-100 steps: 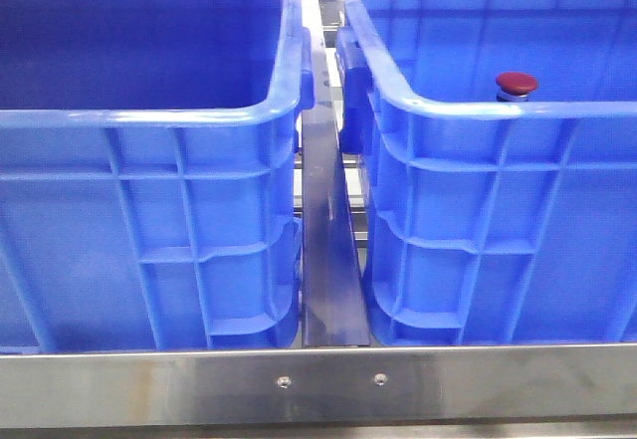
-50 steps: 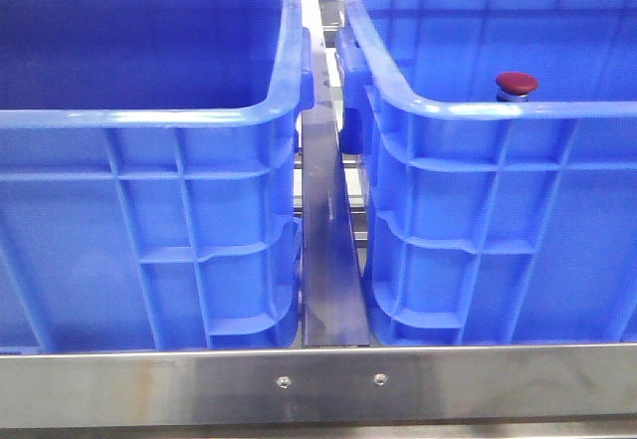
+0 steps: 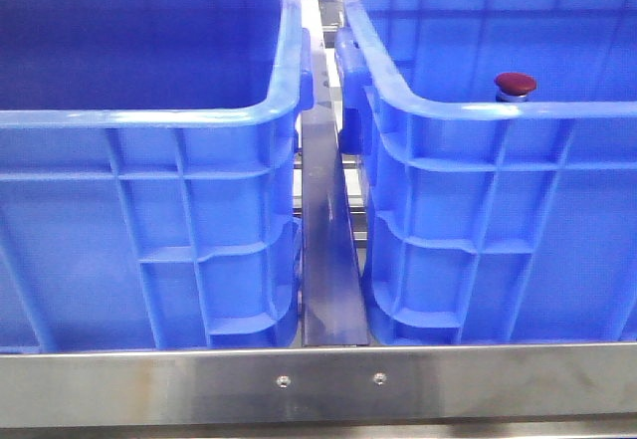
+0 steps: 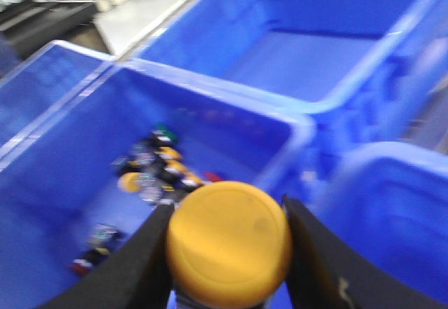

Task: Pick red and yellow buttons and place in box
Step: 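Carry the yellow button with the right gripper beside the red button and release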

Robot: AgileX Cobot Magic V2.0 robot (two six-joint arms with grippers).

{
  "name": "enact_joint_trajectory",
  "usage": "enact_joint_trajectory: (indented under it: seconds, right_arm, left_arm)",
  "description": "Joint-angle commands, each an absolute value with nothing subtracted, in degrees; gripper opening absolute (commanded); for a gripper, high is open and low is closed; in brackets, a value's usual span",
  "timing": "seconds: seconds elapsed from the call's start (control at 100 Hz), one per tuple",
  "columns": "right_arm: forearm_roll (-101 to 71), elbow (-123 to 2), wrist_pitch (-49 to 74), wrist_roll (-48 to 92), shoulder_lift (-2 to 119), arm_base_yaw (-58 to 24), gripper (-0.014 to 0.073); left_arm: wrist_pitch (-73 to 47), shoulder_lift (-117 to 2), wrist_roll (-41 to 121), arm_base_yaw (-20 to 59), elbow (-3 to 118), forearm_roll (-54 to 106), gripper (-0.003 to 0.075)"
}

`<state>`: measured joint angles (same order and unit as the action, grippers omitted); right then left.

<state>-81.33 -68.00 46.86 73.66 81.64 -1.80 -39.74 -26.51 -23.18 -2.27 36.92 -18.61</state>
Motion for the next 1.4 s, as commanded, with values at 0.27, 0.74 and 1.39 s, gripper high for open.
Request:
enact_joint_trajectory:
  seconds: [0.27,0.74,1.39]
  right_arm:
    - [-77.5,-67.0,28.7,74.4,78.7,3.0,0.0160]
    - [-77.3,-55.2,-2.7,75.0,80.8,3.0,0.0160]
    - [-77.3,-63.2,-5.9,75.0,95.0,3.0,0.0160]
  left_arm:
    - [-35.5,-20.3,-23.7,-2.4,37.3,-19.4,-0.0019]
    - [-35.5,-20.3,-23.7,-2.4,37.3,-19.3,-0.0019]
    - [-35.5,-20.3,-23.7,-2.4,37.3,-19.3,-0.0019]
